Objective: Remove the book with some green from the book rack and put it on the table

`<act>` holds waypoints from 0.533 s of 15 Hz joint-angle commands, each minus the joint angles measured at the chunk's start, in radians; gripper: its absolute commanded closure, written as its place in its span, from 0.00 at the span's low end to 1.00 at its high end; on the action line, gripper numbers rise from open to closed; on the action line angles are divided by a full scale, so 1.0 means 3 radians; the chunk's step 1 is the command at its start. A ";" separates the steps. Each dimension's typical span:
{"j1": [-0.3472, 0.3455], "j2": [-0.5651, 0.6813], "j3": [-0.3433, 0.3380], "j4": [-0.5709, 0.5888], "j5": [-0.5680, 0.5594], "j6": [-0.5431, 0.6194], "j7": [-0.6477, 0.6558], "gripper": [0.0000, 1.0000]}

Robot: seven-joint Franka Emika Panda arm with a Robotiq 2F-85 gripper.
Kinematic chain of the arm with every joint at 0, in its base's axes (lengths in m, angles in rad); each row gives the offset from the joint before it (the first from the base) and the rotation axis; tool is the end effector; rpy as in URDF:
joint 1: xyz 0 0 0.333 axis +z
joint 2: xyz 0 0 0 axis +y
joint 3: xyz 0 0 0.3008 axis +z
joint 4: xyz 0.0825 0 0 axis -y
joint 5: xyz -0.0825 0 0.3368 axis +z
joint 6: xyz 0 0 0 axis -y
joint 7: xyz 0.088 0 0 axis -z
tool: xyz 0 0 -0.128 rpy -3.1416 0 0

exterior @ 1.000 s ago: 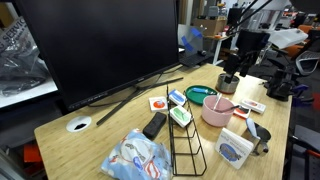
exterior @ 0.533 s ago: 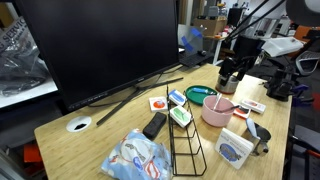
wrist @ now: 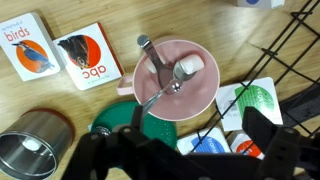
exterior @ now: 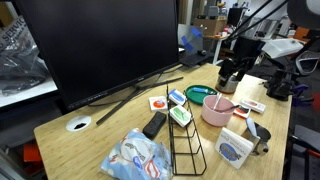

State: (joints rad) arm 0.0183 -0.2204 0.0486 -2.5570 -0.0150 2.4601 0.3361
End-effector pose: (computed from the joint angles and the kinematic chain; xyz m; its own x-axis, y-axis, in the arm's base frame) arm 0.4169 0.0275 0.3543 0.9591 -0.2550 0.1229 -0.2545 -0.9669 -0.0202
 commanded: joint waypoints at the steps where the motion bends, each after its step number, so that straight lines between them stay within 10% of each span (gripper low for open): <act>1: -0.0032 -0.0002 0.0031 0.0003 0.0013 -0.0005 -0.0011 0.00; 8: 0.0018 0.0077 0.0208 0.0114 -0.0160 0.0217 0.0030 0.00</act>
State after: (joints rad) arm 0.0250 -0.2199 0.0876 -2.5466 -0.0281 2.4913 0.3362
